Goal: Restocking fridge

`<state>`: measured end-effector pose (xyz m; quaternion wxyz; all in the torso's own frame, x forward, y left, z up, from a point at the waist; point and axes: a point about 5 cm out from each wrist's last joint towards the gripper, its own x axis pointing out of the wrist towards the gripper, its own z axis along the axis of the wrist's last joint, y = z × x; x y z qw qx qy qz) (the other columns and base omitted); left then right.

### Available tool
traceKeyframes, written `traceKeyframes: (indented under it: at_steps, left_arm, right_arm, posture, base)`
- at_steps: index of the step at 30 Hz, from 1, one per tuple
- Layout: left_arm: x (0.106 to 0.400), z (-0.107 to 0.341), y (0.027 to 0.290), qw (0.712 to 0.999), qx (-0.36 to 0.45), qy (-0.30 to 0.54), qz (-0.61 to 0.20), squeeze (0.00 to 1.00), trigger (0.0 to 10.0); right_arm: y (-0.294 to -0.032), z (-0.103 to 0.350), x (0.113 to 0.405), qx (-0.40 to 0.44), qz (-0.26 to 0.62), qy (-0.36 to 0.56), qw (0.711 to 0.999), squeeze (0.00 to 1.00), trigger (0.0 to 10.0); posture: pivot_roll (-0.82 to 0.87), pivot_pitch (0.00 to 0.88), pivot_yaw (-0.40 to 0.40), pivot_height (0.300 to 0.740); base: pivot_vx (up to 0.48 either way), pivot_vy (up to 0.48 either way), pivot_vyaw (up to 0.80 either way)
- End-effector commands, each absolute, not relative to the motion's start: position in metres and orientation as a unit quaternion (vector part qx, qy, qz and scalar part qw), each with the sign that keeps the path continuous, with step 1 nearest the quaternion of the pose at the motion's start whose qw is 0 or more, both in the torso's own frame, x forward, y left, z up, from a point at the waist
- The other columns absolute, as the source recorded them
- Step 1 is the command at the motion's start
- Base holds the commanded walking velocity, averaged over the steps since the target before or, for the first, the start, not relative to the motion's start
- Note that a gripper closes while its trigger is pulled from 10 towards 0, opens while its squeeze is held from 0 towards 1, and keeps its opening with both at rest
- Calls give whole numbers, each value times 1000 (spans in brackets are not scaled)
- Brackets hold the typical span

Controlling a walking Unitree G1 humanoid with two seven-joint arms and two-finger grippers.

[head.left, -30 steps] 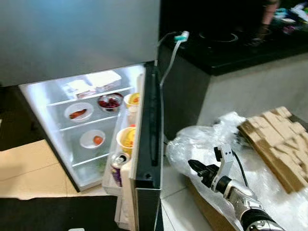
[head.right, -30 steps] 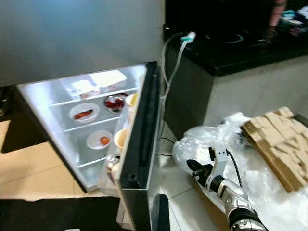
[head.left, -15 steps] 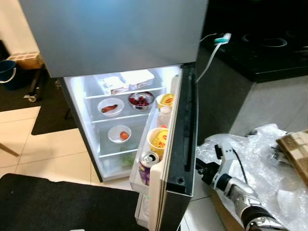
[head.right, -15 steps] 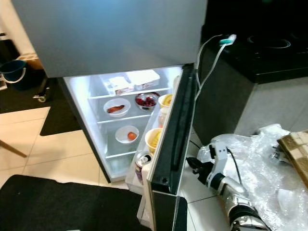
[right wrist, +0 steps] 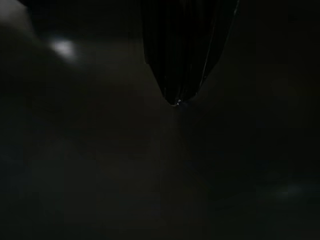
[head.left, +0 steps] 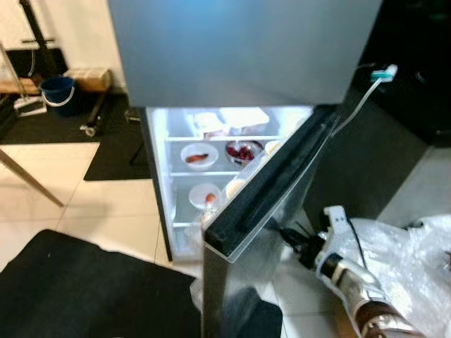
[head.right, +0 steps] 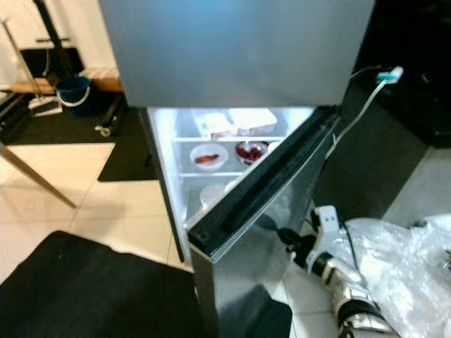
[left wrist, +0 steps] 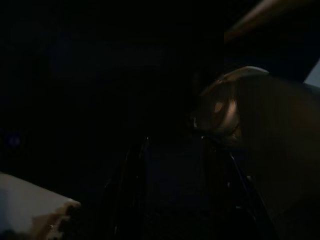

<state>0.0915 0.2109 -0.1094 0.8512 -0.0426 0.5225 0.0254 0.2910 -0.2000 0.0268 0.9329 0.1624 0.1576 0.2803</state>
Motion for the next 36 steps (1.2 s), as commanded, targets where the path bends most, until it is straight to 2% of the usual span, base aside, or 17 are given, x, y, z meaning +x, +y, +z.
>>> traceKeyframes:
  at_steps: [1, 11, 21, 29, 36]
  left_arm:
    - [90, -110, 213, 849, -39, 527, 25, 0, 10000]
    - [91, -109, 213, 849, -40, 526, 26, 0, 10000]
    - [92, -109, 213, 850, -42, 524, 33, 0, 10000]
    - [94, -109, 214, 851, -40, 523, 40, 0, 10000]
    - [94, -109, 213, 852, -43, 521, 38, 0, 10000]
  right_arm:
    - [-202, 30, 294, 157, 281, 151, 935, 0, 10000]
    - [-199, 30, 295, 146, 277, 155, 937, 0, 10000]
    - [-199, 21, 294, 127, 246, 190, 942, 0, 10000]
    - [-195, 0, 279, 49, 243, 260, 933, 0, 10000]
    - [-194, -7, 274, 40, 242, 277, 929, 0, 10000]
  posture:
    - [-34, 0, -25, 740]
    - [-34, 0, -25, 740]
    - [-32, 0, -27, 740]
    - [-30, 0, -27, 740]
    - [-30, 0, -27, 740]
  base:
    - [0, 0, 700]
    - [0, 0, 679]
    - [0, 0, 0]
    - [0, 0, 0]
    - [0, 0, 0]
